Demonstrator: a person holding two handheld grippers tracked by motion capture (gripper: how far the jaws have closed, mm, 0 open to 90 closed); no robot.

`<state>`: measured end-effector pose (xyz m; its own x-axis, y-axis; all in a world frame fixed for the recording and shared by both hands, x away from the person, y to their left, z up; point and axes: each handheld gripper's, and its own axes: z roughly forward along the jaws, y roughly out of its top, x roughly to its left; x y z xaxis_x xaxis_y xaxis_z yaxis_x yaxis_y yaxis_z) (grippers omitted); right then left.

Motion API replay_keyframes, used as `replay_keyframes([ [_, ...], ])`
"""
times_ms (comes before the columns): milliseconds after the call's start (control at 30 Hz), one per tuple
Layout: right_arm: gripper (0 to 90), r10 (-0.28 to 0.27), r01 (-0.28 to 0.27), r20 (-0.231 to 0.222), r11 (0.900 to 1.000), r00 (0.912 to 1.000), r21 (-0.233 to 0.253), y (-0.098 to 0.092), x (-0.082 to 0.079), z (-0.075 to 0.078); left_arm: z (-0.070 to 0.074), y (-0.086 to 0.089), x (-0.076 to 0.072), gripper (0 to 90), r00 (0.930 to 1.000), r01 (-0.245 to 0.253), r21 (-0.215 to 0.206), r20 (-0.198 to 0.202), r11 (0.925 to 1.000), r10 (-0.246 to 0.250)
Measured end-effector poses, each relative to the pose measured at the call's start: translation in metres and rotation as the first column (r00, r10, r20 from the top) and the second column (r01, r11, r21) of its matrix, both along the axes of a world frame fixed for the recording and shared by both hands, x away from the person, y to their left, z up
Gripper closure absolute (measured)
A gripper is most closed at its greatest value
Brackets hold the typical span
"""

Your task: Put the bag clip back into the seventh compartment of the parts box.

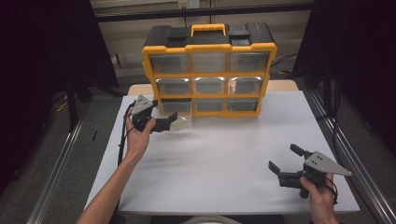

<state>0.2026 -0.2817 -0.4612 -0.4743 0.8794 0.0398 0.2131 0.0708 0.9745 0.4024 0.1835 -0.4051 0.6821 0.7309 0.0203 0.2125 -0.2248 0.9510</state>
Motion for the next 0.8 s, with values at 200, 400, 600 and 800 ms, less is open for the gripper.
replay_keyframes([
  [200, 0.0, -0.003, 0.003, 0.002, 1.0, 1.0, -0.003, 0.0, 0.0, 0.0, -0.005, 0.008, -0.022, 2.5, 0.9988, -0.049, -0.05, -0.005, 0.9976, 0.049],
  [400, 0.0, -0.006, 0.006, 0.0, 1.0, 1.0, -0.003, -0.001, 0.0, 0.0, -0.02, 0.014, -0.044, 2.2, 0.9998, -0.017, -0.103, -0.014, 0.9946, 0.015],
  [600, 0.0, 0.001, -0.001, 0.003, 1.0, 1.0, -0.007, 0.0, 0.001, 0.0, -0.024, 0.016, -0.063, 2.6, 0.9996, -0.018, -0.103, 0.022, 0.9945, 0.02],
  [800, 0.0, -0.004, 0.004, 0.006, 1.0, 1.0, -0.006, -0.001, 0.0, 0.0, -0.034, 0.027, -0.082, 3.6, 0.9986, -0.051, -0.1, 0.012, 0.9937, 0.052],
])
